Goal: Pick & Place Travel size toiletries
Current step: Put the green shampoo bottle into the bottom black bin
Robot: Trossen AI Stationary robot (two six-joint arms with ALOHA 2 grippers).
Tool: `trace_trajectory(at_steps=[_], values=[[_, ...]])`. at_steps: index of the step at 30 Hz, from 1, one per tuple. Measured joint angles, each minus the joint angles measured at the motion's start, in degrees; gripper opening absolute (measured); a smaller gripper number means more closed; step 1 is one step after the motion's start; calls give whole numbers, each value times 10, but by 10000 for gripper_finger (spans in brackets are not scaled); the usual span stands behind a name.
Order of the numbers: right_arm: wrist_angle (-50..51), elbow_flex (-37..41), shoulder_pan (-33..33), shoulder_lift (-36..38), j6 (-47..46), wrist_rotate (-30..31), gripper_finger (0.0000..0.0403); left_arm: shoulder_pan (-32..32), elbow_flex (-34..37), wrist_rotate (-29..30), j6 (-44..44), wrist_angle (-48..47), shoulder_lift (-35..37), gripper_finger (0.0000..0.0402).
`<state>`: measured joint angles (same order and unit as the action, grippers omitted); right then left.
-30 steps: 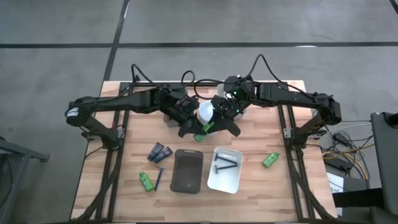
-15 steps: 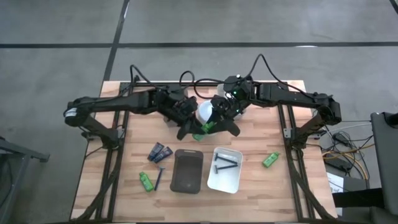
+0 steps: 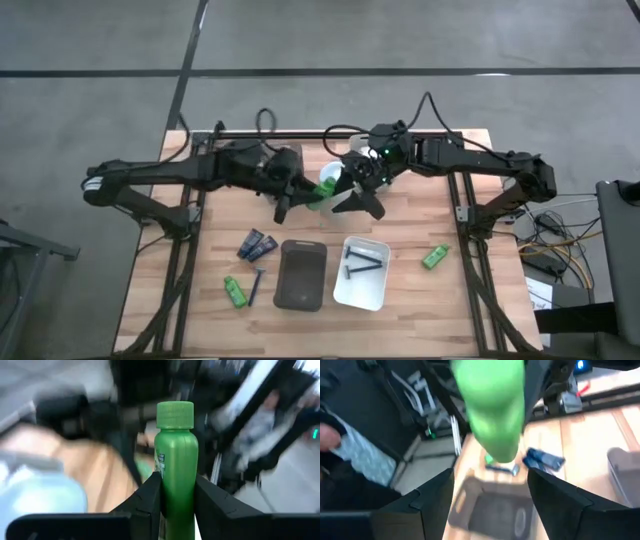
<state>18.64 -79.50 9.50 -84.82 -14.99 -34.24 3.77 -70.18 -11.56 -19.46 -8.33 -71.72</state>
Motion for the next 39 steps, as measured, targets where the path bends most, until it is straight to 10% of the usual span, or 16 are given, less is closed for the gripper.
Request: trace_trajectory(at_steps=[14, 39], values=[[-375, 132, -1, -1, -153, 75, 253, -1, 254, 141, -132, 500, 52, 92], [-346, 125, -1, -9, -159, 82, 84, -6, 206, 124, -137, 450, 10, 93]])
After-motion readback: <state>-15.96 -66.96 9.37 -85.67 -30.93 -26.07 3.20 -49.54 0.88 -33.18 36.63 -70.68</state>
